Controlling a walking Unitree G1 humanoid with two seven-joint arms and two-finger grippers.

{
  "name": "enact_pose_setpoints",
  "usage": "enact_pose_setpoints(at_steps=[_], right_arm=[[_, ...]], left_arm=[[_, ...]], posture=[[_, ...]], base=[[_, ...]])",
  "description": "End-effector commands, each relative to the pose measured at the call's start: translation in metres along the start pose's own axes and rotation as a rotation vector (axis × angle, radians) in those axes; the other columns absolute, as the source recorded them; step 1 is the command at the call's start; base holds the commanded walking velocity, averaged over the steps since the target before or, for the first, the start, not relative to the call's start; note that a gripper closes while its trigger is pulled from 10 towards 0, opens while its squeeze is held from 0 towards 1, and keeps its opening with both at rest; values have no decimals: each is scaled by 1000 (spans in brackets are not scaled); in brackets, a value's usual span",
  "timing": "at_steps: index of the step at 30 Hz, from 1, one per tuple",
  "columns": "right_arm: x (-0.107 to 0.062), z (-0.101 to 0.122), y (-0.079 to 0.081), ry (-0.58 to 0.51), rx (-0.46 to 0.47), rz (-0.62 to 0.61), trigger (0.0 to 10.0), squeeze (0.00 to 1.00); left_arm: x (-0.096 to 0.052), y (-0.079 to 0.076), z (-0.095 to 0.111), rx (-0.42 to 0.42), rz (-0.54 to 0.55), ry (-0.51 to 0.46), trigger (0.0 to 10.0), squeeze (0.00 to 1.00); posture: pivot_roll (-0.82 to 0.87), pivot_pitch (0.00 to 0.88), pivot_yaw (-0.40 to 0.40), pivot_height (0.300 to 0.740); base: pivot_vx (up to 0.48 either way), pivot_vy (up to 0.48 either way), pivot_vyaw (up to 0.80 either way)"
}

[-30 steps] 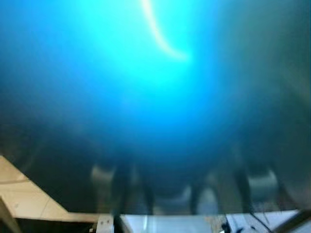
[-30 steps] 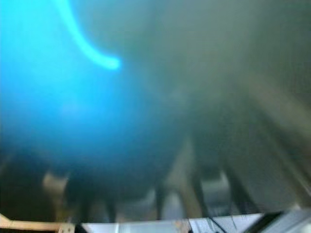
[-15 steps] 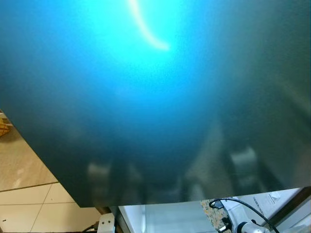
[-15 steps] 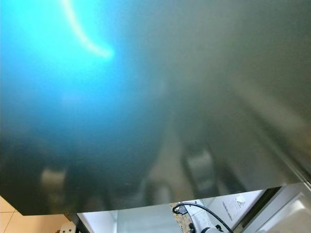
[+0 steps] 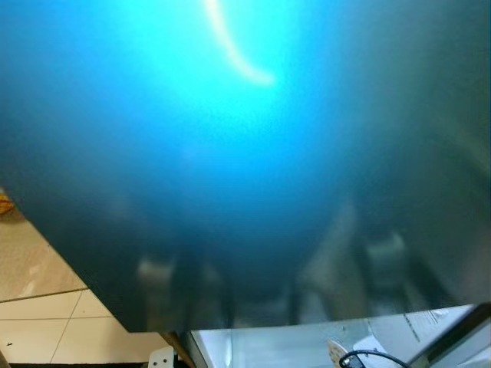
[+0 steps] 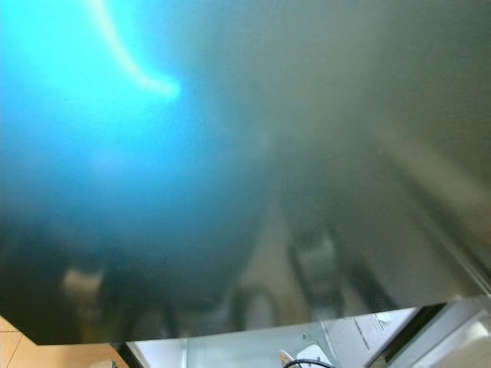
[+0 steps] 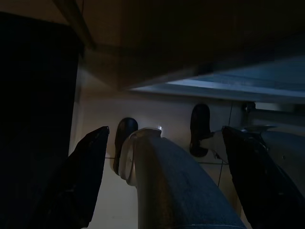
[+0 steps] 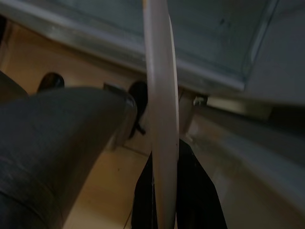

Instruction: Restocking fridge

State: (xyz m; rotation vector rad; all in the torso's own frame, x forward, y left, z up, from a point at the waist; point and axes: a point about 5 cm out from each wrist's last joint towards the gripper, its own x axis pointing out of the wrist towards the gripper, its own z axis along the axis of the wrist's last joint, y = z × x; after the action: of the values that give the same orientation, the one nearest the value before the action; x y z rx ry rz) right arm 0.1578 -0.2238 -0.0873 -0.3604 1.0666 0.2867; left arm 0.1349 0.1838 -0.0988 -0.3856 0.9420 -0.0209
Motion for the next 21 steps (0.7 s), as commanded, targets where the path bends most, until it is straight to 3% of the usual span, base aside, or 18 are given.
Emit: enact_pose_setpoints(at_steps=[1, 12, 21], right_arm=[[-1, -5, 1, 22, 5, 0, 10000, 0], [-1, -13, 6, 48, 25, 7, 10000, 0], [-2, -15, 5, 54, 35, 4, 10000, 0]], left_arm=[[-3, 7, -2, -13, 27, 9, 10000, 0], [-1, 4, 0, -13, 17, 2, 10000, 0], [-2, 5, -1, -15, 20, 6, 10000, 0]], posture=[[-94, 0, 17, 740], [-97, 0, 22, 740], [-96, 0, 20, 740]], base=[[-270, 0, 0], [-271, 0, 0], [-430, 0, 0]])
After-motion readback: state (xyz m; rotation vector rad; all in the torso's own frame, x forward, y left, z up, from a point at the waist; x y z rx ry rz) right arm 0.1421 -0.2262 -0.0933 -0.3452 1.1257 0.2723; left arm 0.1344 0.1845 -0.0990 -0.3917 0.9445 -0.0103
